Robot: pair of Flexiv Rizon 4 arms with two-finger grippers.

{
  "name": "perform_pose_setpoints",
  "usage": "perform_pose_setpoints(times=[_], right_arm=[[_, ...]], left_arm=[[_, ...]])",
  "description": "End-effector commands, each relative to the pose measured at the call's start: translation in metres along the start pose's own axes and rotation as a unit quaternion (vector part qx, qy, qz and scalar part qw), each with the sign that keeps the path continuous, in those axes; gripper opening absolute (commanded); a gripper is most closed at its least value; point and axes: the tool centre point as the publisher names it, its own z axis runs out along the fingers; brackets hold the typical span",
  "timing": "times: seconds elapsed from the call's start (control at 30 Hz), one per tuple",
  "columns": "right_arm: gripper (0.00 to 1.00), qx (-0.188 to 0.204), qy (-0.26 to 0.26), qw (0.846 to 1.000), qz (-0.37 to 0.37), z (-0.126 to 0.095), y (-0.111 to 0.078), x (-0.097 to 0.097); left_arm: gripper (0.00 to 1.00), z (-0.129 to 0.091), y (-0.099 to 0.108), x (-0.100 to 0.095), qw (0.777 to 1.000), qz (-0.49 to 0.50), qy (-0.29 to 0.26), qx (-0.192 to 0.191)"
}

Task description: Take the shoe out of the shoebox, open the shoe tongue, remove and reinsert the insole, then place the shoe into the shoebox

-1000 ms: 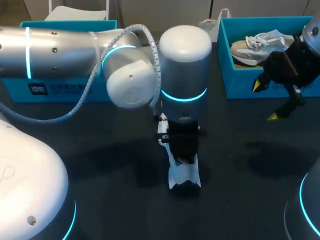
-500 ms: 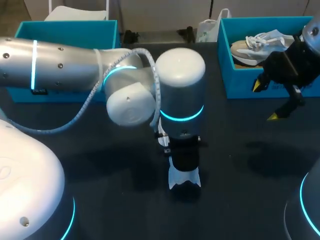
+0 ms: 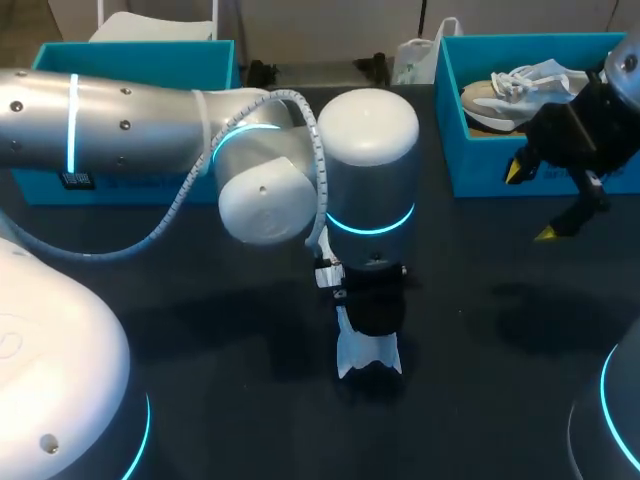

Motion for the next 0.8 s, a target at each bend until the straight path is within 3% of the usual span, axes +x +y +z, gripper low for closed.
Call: perform_pose_setpoints(times=[0.03, 0.37, 0.53, 0.57, 0.63, 0.8], right_arm=[[1.0, 0.002, 0.0, 1.0, 0.001, 0.001, 0.001, -0.001], [1.0, 0.002, 0.0, 1.0, 0.001, 0.001, 0.001, -0.001], [1.0, 0.002, 0.0, 1.0, 0.001, 0.001, 0.001, -0.001], [1.0, 0.002, 0.0, 1.0, 0.001, 0.001, 0.001, -0.001], [1.0, 0.002, 0.0, 1.0, 0.001, 0.001, 0.001, -0.001], [1.0, 0.002, 0.0, 1.0, 0.001, 0.001, 0.001, -0.001]], left_arm=[[0.0, 0.013, -0.005, -0.003, 1.0, 0.001, 0.0, 0.001], [0.0, 0.038, -0.004, -0.005, 1.0, 0.0, 0.019, 0.003], [0.0, 0.025, 0.001, -0.002, 1.0, 0.004, 0.023, -0.003], [0.0, 0.015, 0.006, 0.0, 1.0, 0.006, 0.016, -0.026], [0.0, 0.008, 0.01, 0.0, 0.999, 0.006, 0.007, -0.035], [0.0, 0.019, 0.019, -0.002, 0.999, -0.004, 0.019, -0.044]])
